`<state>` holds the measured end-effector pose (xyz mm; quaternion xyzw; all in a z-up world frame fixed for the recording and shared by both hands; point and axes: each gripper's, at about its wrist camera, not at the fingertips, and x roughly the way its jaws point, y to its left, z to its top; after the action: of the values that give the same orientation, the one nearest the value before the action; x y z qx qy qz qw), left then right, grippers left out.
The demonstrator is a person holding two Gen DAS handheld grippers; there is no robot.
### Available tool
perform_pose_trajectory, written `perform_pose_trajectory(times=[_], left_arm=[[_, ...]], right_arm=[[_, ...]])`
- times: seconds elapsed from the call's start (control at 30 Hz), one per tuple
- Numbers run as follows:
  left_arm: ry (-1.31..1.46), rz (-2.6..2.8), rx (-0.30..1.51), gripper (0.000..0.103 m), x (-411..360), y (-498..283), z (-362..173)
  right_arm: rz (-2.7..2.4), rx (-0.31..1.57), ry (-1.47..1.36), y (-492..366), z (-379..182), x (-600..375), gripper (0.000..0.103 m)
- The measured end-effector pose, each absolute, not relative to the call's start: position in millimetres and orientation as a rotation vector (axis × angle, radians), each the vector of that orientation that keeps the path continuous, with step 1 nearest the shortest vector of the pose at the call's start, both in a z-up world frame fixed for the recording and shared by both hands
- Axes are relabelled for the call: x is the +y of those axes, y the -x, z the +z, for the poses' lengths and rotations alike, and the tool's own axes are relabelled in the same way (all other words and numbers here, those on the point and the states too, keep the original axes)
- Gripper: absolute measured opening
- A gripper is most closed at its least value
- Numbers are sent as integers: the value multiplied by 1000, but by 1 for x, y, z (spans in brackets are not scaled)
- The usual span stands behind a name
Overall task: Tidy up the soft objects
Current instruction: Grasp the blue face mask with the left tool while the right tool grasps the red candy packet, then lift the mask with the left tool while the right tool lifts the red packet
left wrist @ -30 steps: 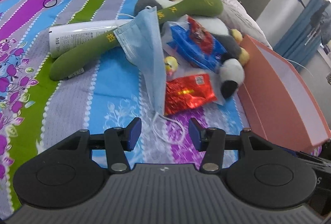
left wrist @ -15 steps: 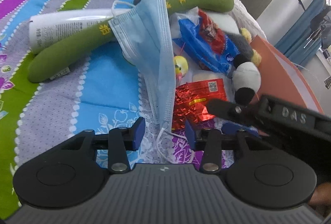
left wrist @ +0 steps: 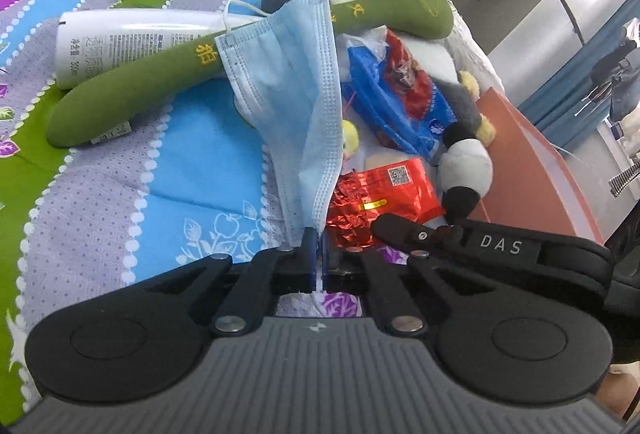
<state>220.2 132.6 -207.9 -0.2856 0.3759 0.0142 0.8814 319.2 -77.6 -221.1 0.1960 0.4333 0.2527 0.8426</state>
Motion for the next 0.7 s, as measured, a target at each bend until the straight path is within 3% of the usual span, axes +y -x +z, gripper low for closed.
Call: perform_pose_trajectory(times=[0.7], left_arm=[[677, 5, 796, 2, 102, -120, -149]], right_arm=[[471, 892, -359, -247, -181, -144, 4]])
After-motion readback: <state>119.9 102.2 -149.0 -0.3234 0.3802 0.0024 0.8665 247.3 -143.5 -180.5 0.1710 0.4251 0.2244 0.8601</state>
